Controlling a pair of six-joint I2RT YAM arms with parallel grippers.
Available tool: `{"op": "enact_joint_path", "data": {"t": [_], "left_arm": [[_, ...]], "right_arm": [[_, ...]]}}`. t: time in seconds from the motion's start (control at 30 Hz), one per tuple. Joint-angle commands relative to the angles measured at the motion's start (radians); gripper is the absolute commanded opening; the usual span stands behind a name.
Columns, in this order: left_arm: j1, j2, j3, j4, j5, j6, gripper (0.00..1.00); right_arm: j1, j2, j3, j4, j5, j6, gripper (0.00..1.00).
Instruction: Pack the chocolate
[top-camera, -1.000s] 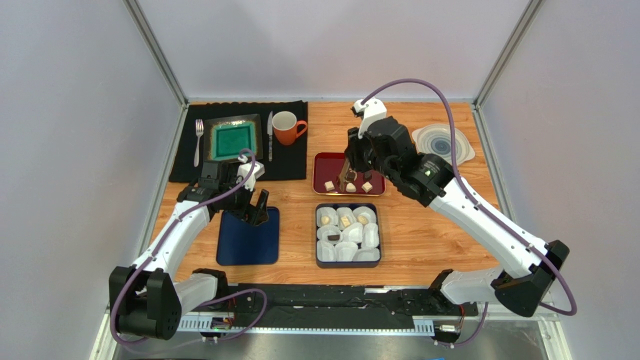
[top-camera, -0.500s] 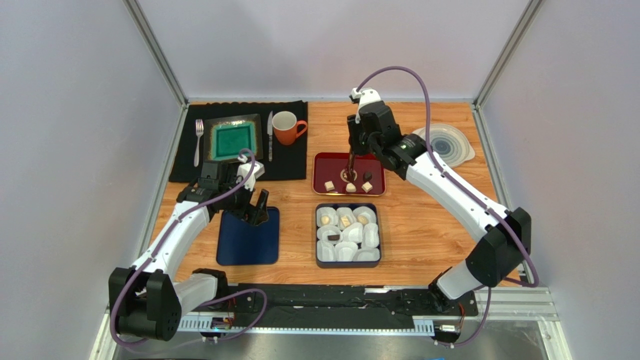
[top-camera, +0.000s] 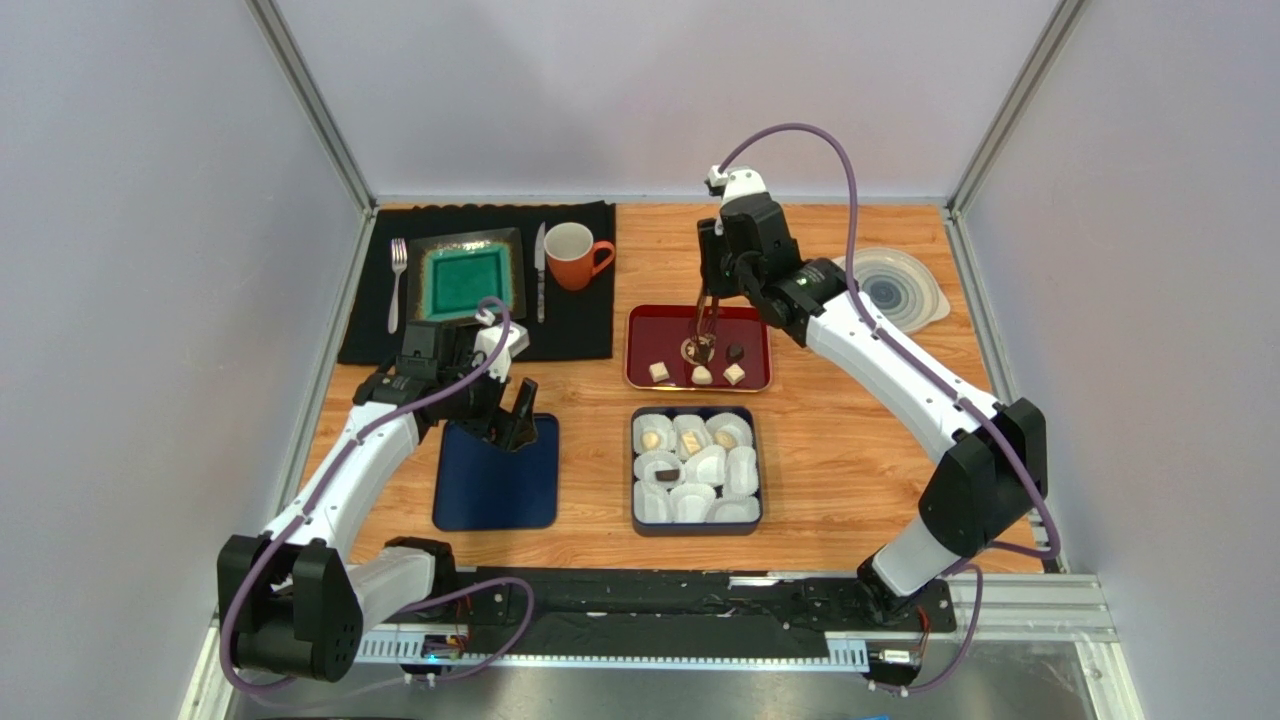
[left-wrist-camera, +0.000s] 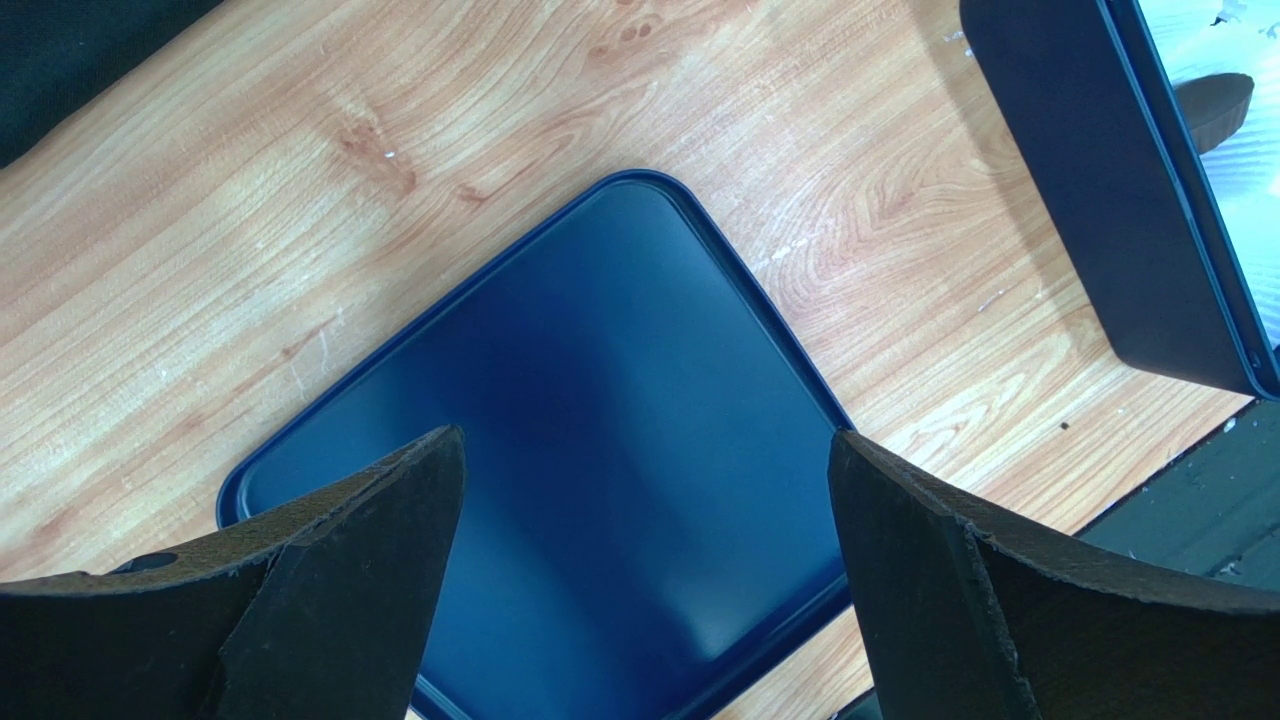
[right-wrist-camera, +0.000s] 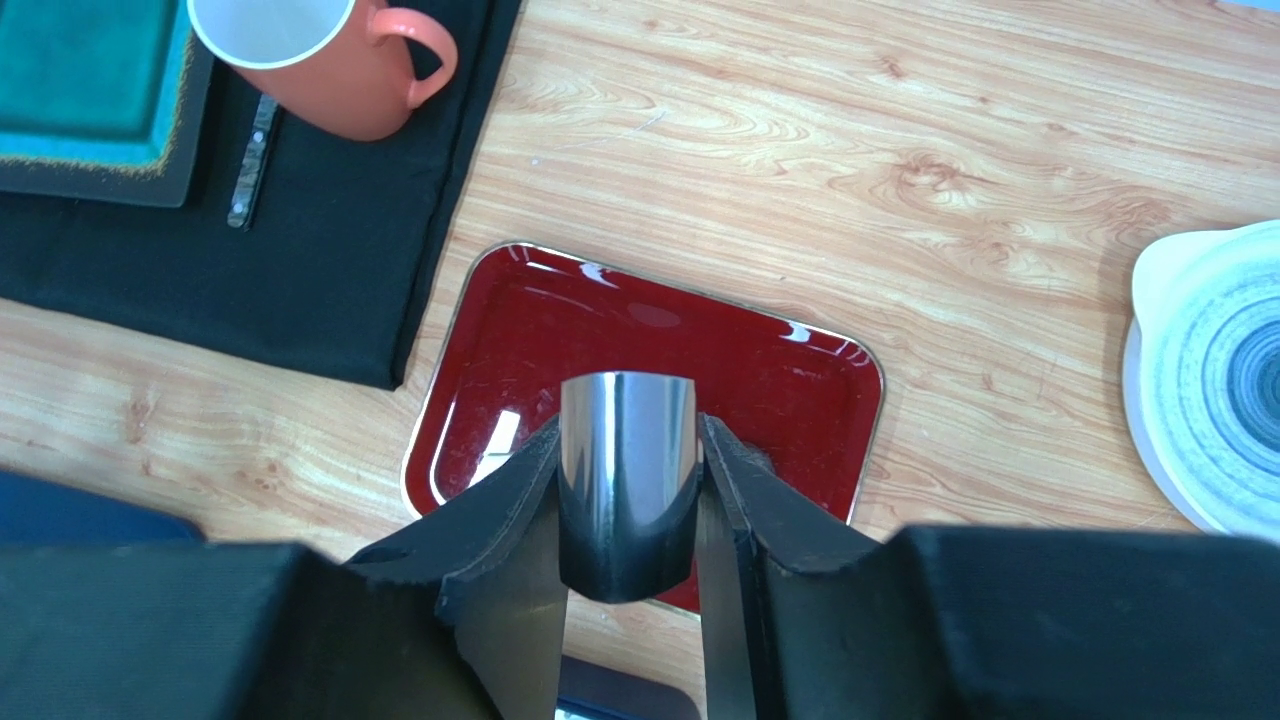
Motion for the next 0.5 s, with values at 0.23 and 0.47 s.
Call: {"op": "enact_joint_path", "data": {"t": [0.23,0.47], "left_arm": [[0.006,-0.015,0.026,0.015,0.041,0.006,0.99],[0.004,-0.007,0.034,0.004,0.036,0.011,0.99]], "right_arm": [[-0.024,-0.001,0.016,0.080,-0.008,0.001,0.37],[-0.037,0.008,0.011,0.083,-0.022,0.011,0.39]]}}
